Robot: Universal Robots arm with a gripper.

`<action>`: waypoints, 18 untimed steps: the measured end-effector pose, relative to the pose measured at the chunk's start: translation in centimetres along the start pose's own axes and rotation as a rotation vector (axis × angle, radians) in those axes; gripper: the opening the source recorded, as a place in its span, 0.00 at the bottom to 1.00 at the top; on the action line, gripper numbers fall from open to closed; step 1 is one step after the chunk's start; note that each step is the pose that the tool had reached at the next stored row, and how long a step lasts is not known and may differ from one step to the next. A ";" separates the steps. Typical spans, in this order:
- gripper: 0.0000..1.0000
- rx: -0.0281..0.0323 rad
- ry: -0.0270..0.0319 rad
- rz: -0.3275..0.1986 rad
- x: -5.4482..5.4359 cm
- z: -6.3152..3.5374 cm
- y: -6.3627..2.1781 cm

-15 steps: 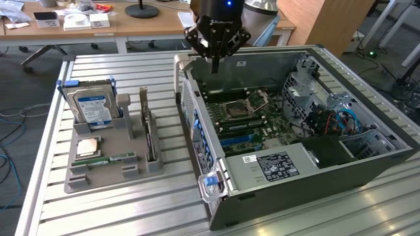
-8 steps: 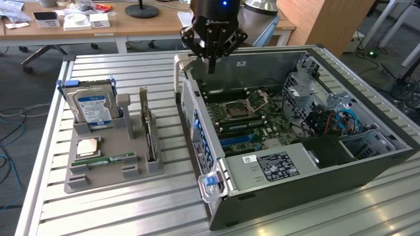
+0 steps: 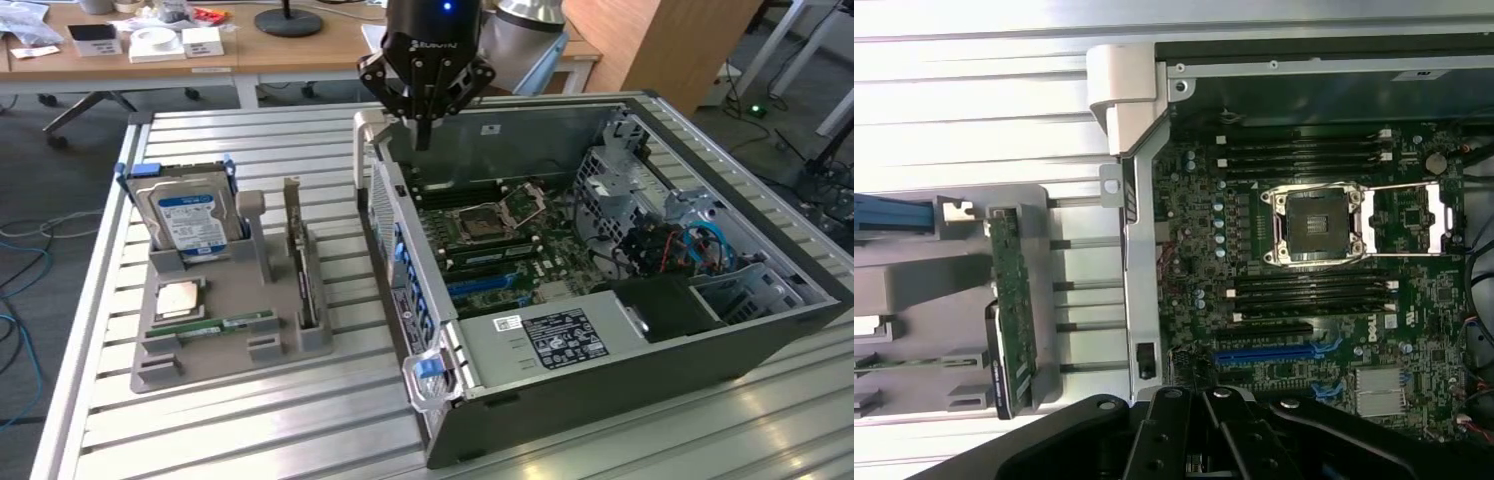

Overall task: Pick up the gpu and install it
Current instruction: 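Reach for the gpu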

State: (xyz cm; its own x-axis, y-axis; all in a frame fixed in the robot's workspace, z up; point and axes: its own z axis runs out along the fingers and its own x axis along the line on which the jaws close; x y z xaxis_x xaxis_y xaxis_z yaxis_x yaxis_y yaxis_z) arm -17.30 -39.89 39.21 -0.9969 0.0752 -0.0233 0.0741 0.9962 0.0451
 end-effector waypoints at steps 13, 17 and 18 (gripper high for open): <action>0.11 0.0000 0.0000 0.000 1.2 -0.02 -0.09; 0.11 0.0000 0.0000 0.000 1.6 -0.03 -0.12; 0.11 0.0000 0.0000 0.000 1.7 -0.04 -0.12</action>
State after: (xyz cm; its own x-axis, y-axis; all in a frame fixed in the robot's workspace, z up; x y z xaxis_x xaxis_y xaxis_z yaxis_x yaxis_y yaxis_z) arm -18.97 -39.89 39.20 -0.9969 0.0752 -0.0233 0.0741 0.9962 0.0451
